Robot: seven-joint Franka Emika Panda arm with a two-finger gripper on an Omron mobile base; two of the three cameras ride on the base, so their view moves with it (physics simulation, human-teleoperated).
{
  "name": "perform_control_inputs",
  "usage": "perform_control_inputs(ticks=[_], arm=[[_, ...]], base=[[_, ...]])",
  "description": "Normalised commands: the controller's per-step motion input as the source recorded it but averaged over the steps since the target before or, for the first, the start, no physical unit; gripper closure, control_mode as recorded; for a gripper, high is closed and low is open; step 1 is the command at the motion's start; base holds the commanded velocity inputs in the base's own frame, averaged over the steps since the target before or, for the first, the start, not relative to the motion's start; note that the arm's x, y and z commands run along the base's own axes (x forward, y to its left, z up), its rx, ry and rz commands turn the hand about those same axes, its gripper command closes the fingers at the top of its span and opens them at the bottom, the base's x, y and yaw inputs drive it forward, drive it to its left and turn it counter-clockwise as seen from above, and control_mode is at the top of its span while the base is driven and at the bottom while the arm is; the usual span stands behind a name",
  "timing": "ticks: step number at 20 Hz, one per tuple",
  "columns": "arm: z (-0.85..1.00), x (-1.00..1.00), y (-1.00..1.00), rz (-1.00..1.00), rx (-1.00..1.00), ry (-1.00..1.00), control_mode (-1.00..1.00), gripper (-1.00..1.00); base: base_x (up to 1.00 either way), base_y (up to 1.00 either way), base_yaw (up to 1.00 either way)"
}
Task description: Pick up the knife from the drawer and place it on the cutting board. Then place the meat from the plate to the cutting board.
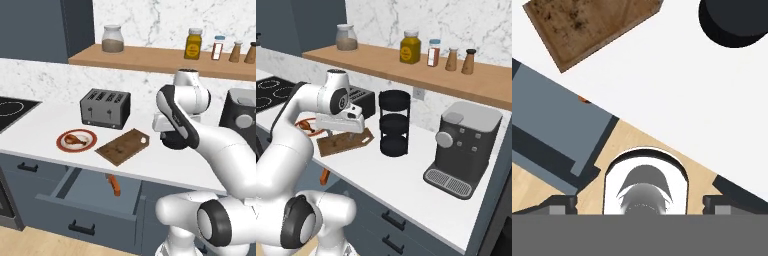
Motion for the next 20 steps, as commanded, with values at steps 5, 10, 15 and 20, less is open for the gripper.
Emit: perform_control_inputs(ticks=[5,10,15,20], arm=[[0.00,0.00,0.00,0.00,0.00,0.00,1.00,-1.00],[-0.14,0.34,0.17,0.05,0.00,0.08,-1.00,-1.00],[-0.76,0.25,0.96,0.17,0.17,0.35,-1.00,-1.00],[-1.00,-0.05,1.00,0.04,0.04,0.30,-1.00,-1.00]], base=[[0.85,-0.01,0.08],[0.37,0.00,0.02],[0.00,0.00,0.00],[0.00,0.00,0.00]])
